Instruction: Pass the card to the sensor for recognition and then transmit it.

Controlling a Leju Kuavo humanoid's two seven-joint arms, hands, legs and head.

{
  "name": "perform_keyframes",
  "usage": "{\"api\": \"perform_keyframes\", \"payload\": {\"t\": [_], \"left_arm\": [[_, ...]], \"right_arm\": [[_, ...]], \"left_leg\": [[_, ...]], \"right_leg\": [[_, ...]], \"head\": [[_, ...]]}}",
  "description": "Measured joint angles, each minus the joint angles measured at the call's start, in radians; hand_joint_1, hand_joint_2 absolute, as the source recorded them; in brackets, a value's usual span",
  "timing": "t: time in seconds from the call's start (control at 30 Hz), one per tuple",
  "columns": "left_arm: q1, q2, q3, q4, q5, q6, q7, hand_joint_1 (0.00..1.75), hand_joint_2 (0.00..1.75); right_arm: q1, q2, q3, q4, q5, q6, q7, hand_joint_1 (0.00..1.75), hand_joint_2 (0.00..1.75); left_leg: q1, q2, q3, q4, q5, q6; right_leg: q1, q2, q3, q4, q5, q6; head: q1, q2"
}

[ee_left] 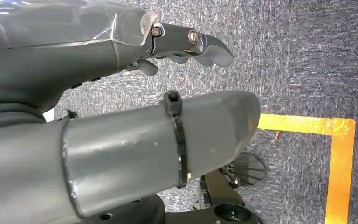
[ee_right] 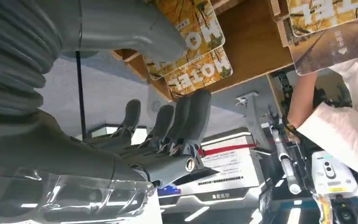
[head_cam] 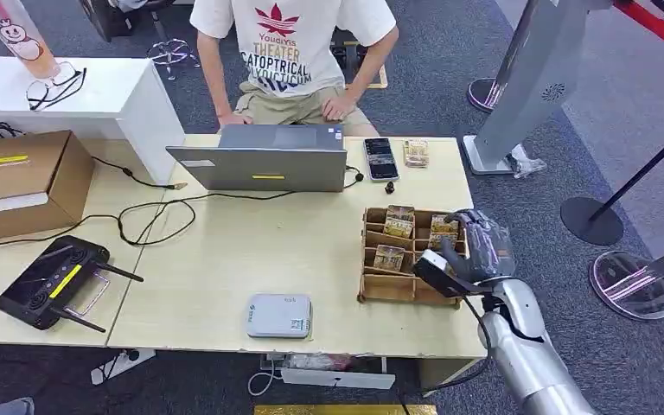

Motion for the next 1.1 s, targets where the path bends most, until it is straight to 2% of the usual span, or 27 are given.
{"api": "perform_keyframes", "payload": {"t": [0.07,0.13,0.8,0.83,0.93,1.1], "left_arm": [[0.000,0.000,0.000,0.000,0.000,0.000,0.000,0.00,0.00],[0.000,0.000,0.000,0.000,0.001,0.000,0.000,0.00,0.00],[0.001,0.004,0.000,0.000,0.012,-0.001,-0.006,0.00,0.00],[0.001,0.004,0.000,0.000,0.012,-0.001,-0.007,0.00,0.00],[0.001,0.005,0.000,0.000,0.013,-0.001,-0.009,0.00,0.00],[0.001,0.006,0.000,0.000,0.014,-0.003,-0.009,0.00,0.00]], "right_arm": [[0.000,0.000,0.001,0.003,0.000,0.002,0.000,0.77,1.75],[-0.002,0.000,0.003,0.007,0.000,0.002,0.000,0.84,1.75],[-0.021,0.002,0.008,0.050,-0.002,0.004,-0.010,0.86,1.75],[-0.022,0.002,0.008,0.052,-0.002,0.004,-0.011,0.93,1.75],[-0.023,0.002,0.008,0.058,-0.002,0.004,-0.016,0.96,1.75],[-0.027,0.002,0.011,0.067,-0.005,0.003,-0.020,1.24,1.75]], "left_leg": [[0.000,0.000,0.000,0.000,0.000,0.000],[0.000,0.000,0.000,0.000,0.000,0.000],[0.000,0.000,0.000,0.000,0.000,0.000],[0.000,0.000,0.000,0.000,0.000,0.000],[0.000,0.000,0.000,0.000,0.000,0.000],[0.000,0.000,0.000,0.000,0.000,0.000]], "right_leg": [[0.000,0.000,0.000,0.000,0.000,0.000],[0.000,0.000,0.000,0.000,0.000,0.000],[0.000,0.000,0.000,0.000,0.000,0.000],[0.000,0.000,0.000,0.000,0.000,0.000],[0.000,0.000,0.000,0.000,0.000,0.000],[0.000,0.000,0.000,0.000,0.000,0.000]], "head": [[0.000,0.000],[0.000,0.000],[0.000,0.000],[0.000,0.000],[0.000,0.000],[0.000,0.000]]}}
